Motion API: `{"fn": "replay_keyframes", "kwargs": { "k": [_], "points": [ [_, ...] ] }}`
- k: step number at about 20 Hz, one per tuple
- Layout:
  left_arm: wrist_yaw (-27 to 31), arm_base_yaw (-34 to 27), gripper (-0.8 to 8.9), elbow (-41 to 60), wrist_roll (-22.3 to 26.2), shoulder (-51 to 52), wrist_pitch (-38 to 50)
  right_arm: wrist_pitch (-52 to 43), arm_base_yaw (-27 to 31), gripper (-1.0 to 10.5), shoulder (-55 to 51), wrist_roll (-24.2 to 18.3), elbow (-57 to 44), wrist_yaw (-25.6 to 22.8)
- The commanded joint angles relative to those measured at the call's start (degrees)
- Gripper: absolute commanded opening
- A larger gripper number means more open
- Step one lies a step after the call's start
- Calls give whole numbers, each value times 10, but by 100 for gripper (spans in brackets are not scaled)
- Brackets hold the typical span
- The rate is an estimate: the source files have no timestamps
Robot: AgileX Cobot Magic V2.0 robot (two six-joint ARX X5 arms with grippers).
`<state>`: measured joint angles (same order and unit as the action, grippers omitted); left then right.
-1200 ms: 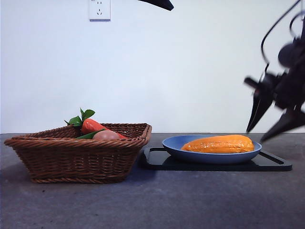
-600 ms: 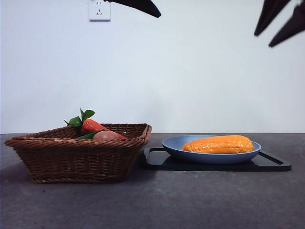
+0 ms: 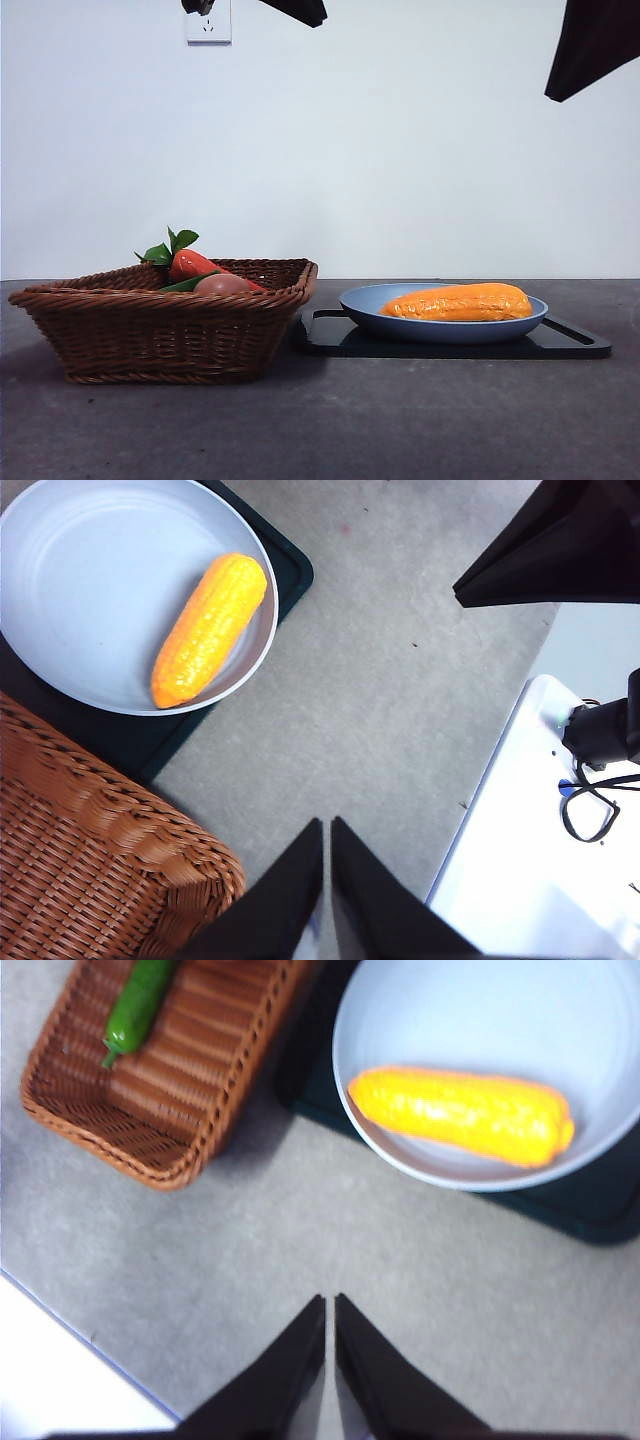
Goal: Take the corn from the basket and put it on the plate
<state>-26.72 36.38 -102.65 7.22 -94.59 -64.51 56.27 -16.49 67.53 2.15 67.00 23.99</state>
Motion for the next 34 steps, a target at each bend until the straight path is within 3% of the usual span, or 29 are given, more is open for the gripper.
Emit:
{"fn": "replay_keyframes", "kwargs": {
  "k": [1,13,14,19,22,25,29,34],
  "points": [
    [0,2,8,-19,11,-2,3,-7,-3,2,5,0,6,-1],
    [0,-1,8,-19,12,-1,4,-8,-1,2,4,0,6,-1],
    [2,-5,8,-19,36,2,5,-8,-1,2,4,0,6,0],
    [2,-64,8,-16,100,69,101,-8,-1,2,4,0,6,0],
    [1,-127,8,7,99,142,155,-8,-1,2,4,0,6,0],
    [1,-218,8,88,66,239,219,-8,-1,2,4,0,6,0],
    [1,-339,8,275,45,388,328,-9,-1,2,4,0,6,0],
    [2,-410,8,550,44,559,507,-9,-1,2,4,0,6,0]
  ]
}}
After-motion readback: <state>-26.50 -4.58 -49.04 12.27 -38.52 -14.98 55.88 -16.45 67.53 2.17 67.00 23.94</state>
